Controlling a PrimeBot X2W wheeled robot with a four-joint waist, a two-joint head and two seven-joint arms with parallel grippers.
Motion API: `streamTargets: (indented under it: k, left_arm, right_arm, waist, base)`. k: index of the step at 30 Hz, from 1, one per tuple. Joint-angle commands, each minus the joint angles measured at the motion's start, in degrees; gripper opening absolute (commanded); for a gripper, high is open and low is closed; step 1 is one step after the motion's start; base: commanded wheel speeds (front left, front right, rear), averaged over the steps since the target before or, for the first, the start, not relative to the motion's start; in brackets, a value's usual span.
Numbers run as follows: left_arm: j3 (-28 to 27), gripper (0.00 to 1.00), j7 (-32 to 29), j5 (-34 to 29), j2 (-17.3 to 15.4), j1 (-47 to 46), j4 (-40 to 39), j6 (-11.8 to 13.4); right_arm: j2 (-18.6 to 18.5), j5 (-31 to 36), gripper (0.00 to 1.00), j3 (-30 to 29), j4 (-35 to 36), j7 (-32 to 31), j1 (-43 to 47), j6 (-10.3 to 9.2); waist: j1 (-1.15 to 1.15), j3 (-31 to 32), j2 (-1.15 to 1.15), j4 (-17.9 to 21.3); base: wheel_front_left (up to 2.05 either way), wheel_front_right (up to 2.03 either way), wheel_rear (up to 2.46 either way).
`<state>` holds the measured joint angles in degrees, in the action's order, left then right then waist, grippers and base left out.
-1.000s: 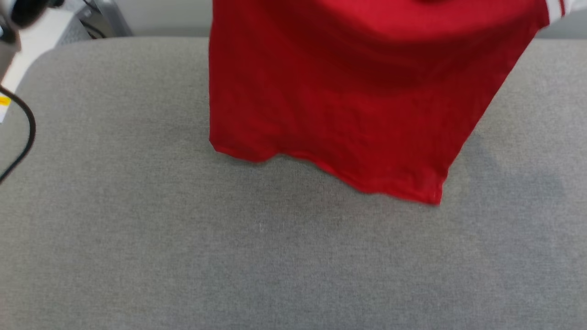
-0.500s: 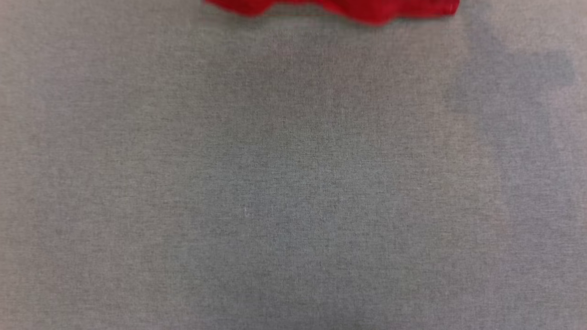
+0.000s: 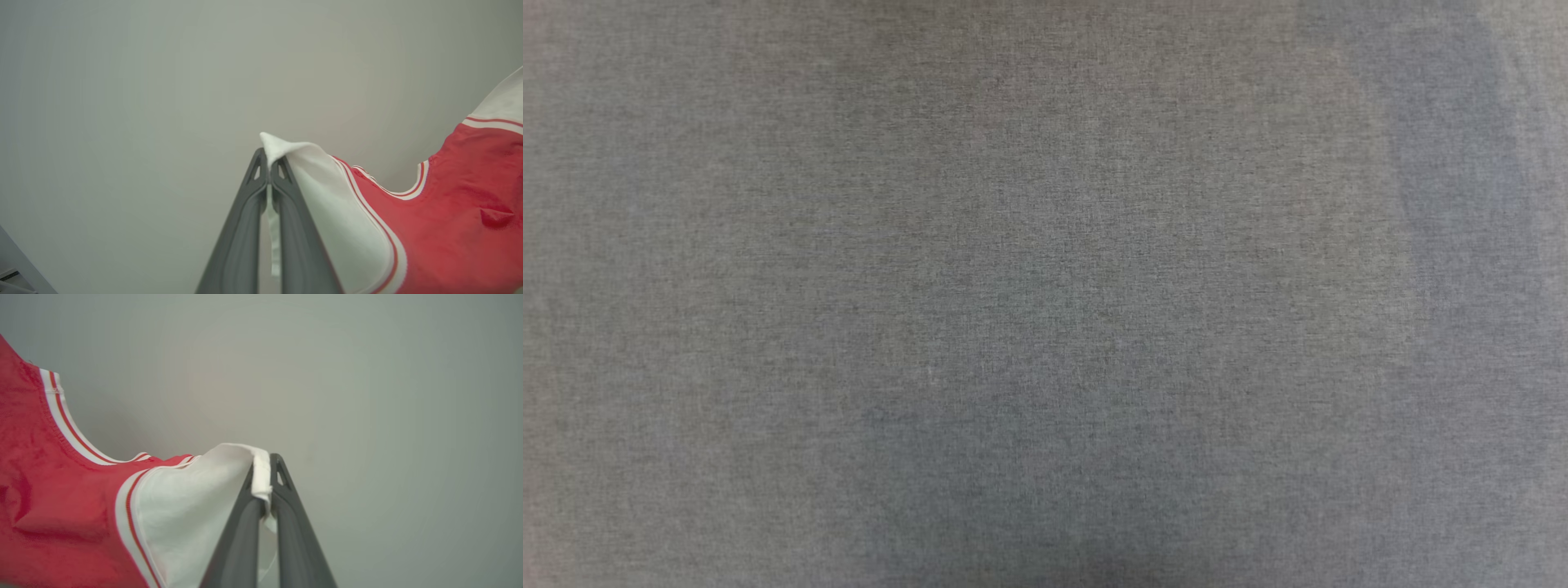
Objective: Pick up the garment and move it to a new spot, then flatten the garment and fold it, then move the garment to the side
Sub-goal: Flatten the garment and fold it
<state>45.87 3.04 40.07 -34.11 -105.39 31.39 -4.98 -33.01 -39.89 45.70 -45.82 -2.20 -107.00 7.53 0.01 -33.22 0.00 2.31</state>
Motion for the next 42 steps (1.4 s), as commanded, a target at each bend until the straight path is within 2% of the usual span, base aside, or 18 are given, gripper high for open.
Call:
streamTargets:
  k: [1, 11, 17, 26, 32, 42]
  left_arm:
    - [-0.3, 0.00, 0.8, 1.1, -0.3, 2.3, 0.6, -0.1]
    - [-0.7, 0.00, 6.3, 5.7, -0.8, 15.0, 4.5, -0.1]
    - [-0.3, 0.00, 9.5, 8.1, 1.8, 23.9, 7.8, 0.2]
    - [-2.8, 0.00, 11.9, 10.2, 3.1, 40.9, 7.4, 0.0]
    - [-10.2, 0.00, 11.9, 8.9, 3.6, 55.3, 1.8, 0.8]
    - [-20.6, 0.00, 12.0, 5.0, 5.6, 82.6, -7.3, 3.0]
  right_arm:
    - [0.6, -1.0, 0.00, 0.8, -0.6, 1.2, 0.9, -0.04]
    - [5.4, -8.5, 0.00, 3.5, -6.5, 8.9, 11.9, -0.04]
    - [6.8, -11.2, 0.00, 6.2, -8.1, 13.1, 20.9, -0.04]
    - [4.3, -14.1, 0.00, 10.2, -3.8, 16.7, 35.1, -0.04]
    - [1.5, -14.9, 0.00, 11.2, 1.4, 17.1, 45.2, -0.04]
    - [-2.5, -13.6, 0.00, 7.6, 9.3, 17.2, 63.9, -0.04]
  waist:
    - [-0.01, -0.5, 0.00, 0.4]
    - [-0.01, 1.8, 0.00, 0.7]
    - [-0.01, 4.9, 0.00, -0.2]
    - [-0.01, 11.9, 0.00, -1.7]
    - [-0.01, 16.8, 0.00, -2.4]
    - [-0.01, 24.1, 0.00, -2.2]
  base:
    - [0.00, 0.00, 0.00]
    - [0.00, 0.00, 0.00]
    - [0.00, 0.00, 0.00]
    - [0.00, 0.00, 0.00]
    - [0.00, 0.00, 0.00]
    - [0.00, 0.00, 0.00]
